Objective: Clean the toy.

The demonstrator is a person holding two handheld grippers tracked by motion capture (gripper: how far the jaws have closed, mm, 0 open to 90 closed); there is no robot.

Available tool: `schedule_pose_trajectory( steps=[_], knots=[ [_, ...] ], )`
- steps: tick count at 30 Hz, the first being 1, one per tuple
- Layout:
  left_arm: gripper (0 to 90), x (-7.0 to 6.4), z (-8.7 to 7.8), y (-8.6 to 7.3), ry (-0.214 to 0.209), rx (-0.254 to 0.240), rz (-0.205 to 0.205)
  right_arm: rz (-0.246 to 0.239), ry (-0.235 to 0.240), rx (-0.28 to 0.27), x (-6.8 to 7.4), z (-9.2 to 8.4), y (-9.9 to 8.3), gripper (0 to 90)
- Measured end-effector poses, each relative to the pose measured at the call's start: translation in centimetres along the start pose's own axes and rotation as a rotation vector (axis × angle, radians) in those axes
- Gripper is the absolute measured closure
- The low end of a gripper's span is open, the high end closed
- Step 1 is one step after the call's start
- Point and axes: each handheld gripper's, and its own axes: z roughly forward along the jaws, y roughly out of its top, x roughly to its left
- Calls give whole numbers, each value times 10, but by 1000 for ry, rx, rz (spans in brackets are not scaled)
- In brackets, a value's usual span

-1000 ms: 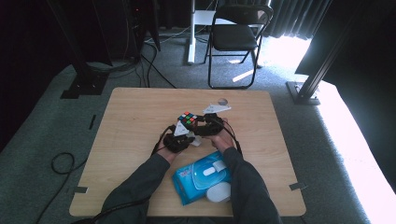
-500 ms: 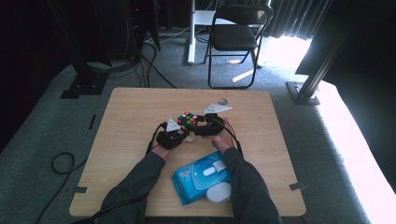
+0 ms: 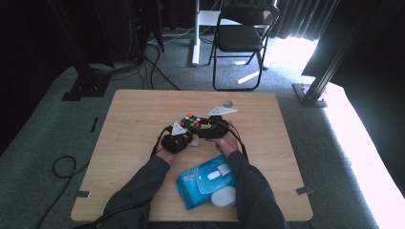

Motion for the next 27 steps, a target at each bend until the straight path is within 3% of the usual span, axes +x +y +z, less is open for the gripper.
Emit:
schedule_pose_trajectory(
  steps=[9,13,20,27],
  knots=[
    [838,-10,-2,4,-51,-44,29,20,13,-7,-1,1,1,344],
    [838,-9,-2,3,-40,-40,39,37,23,-6,-3,1,0,344],
    [839,6,-6,-1,27,-43,-13,39,41,-5,-3,1,0,344],
    [838,30,-19,-11,104,-57,-117,40,25,9,-8,-1,-1,344]
  ],
)
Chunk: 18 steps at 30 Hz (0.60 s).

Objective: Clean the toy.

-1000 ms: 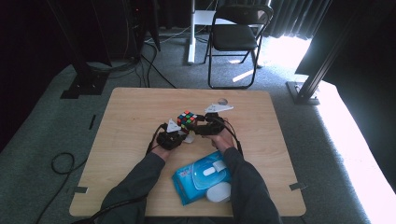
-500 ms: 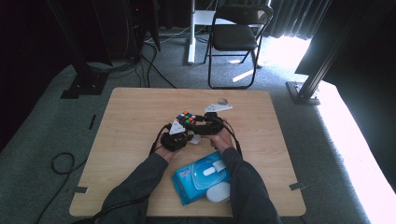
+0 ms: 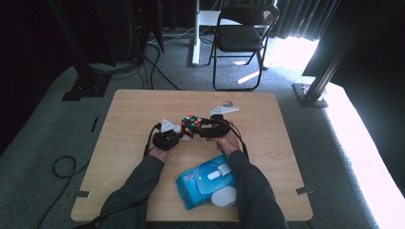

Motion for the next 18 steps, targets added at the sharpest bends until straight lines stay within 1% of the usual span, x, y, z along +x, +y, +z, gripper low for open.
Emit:
schedule_pose_trajectory(
  steps=[2,5,9,15,18],
  knots=[
    [838,6,-3,-2,11,-5,-22,0,-8,8,-1,0,-1,344],
    [836,11,-6,-3,23,1,-35,-10,-22,23,-2,1,-3,344],
    [835,17,-10,-6,39,9,-45,-32,-39,41,-3,4,-6,344],
    [835,24,-13,-10,61,19,-60,-40,-62,60,-5,7,-9,344],
    [833,26,-12,-13,74,36,-64,-51,-76,66,-7,7,-10,344]
  ],
)
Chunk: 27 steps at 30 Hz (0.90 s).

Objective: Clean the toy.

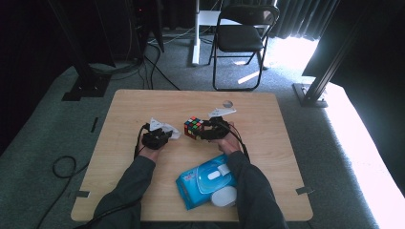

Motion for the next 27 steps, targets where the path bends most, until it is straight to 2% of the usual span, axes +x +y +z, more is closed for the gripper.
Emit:
schedule_pose_trajectory(
  steps=[7,14,27],
  knots=[
    [833,3,1,-5,11,18,0,-37,-38,48,-4,6,-3,343],
    [833,5,0,-5,17,22,-5,-26,-60,54,-9,11,-7,344],
    [831,6,1,-7,15,27,-15,-48,-72,103,-11,22,-13,343]
  ],
)
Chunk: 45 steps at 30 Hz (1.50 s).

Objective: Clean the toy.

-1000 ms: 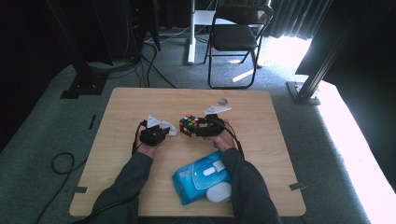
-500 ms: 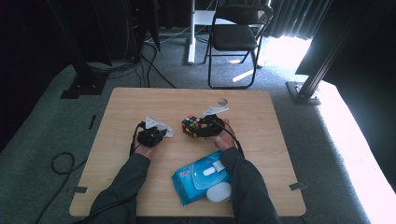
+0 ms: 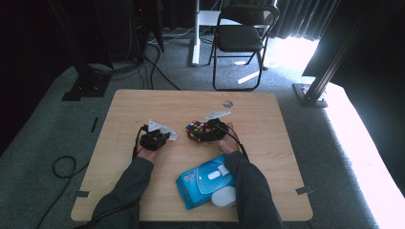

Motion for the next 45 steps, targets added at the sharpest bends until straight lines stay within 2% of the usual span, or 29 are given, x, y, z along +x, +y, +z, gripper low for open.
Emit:
schedule_pose_trajectory(
  steps=[14,17,24,28,32,35,38,39,40,41,42,45],
  knots=[
    [828,2,0,-4,2,8,-1,-26,13,30,0,3,-4,342],
    [827,4,-1,-5,5,12,-3,-46,0,44,1,3,-5,342],
    [823,7,-2,-7,13,8,-13,-42,-3,50,0,2,-8,340],
    [822,7,-2,-8,16,10,-13,-57,-13,58,-1,1,-12,324],
    [815,8,-1,-9,16,16,-13,-51,-8,25,-2,-6,-11,280],
    [794,8,-1,-9,14,20,-15,-54,-16,-10,-3,-14,-8,279],
    [714,9,-2,-10,13,22,-20,-39,-23,-60,-4,-23,-5,283],
    [685,9,-2,-10,13,22,-20,-39,-23,-60,-4,-23,-5,283],
    [685,9,-2,-10,18,20,-26,-32,-28,-74,-5,-26,-4,283],
    [628,9,-3,-10,20,17,-27,-15,-28,-98,-7,-31,-2,283],
    [607,10,-4,-10,25,17,-27,-1,-30,-113,-9,-34,-2,282],
    [548,13,-7,-9,38,6,-47,14,-44,-132,-13,-40,-2,283]
  ],
)
